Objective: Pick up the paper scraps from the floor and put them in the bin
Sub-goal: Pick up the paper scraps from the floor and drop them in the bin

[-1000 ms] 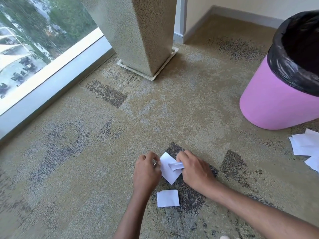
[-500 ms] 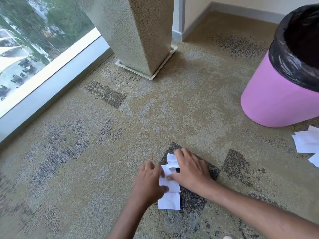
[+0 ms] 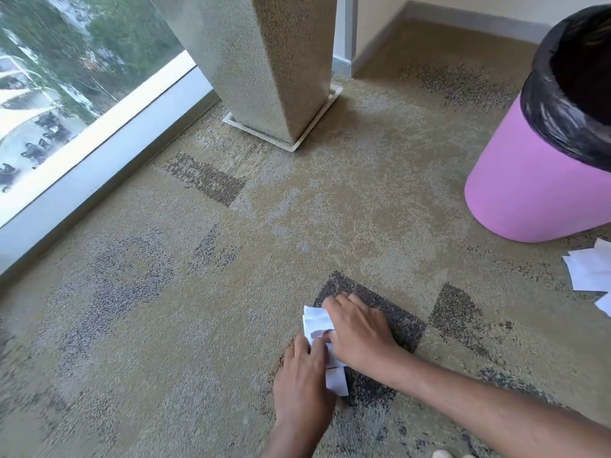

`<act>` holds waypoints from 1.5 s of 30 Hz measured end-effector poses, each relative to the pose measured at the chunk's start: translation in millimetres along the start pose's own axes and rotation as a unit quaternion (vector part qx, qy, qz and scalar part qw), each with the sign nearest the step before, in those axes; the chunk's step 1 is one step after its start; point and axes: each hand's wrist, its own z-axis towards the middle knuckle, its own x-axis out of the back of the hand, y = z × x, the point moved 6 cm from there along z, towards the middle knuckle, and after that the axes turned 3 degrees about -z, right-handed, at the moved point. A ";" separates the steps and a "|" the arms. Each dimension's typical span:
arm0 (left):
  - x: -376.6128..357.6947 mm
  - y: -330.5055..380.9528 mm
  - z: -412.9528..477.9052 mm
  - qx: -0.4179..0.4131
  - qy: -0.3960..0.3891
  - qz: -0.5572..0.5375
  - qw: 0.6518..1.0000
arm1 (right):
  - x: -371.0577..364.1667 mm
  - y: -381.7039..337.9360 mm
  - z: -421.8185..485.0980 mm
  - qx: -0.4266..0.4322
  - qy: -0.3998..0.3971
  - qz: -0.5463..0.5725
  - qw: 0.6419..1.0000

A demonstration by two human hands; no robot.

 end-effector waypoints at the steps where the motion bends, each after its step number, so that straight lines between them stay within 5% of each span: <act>1: -1.0 -2.7 0.1 0.000 0.009 -0.012 1.000 | -1.3 0.2 -0.2 0.005 0.004 0.001 1.000; 12: -6.8 -21.0 12.7 -0.010 0.050 -0.109 0.993 | -9.0 7.5 15.9 0.082 0.003 -0.015 0.997; 19: 6.8 -33.6 26.0 0.013 0.081 -0.224 0.971 | 2.2 24.9 22.2 -0.012 -0.013 0.197 0.980; 21: 16.9 -36.0 27.6 0.044 0.072 -0.331 0.940 | 9.1 40.6 23.6 -0.066 -0.004 0.289 0.955; 25: 35.6 -19.6 27.0 0.098 0.016 -0.597 0.796 | 33.8 64.3 19.8 -0.112 0.045 0.437 0.891; 31: 72.8 38.9 38.3 0.048 -0.001 -0.771 0.635 | 95.8 81.1 -0.3 -0.110 0.125 0.515 0.841; 40: 156.2 138.5 28.6 -0.104 0.001 -0.802 0.588 | 198.9 95.5 -60.1 -0.086 0.234 0.545 0.801; 45: 208.5 200.3 20.4 -0.177 -0.029 -0.782 0.597 | 267.6 109.4 -95.2 -0.068 0.318 0.543 0.774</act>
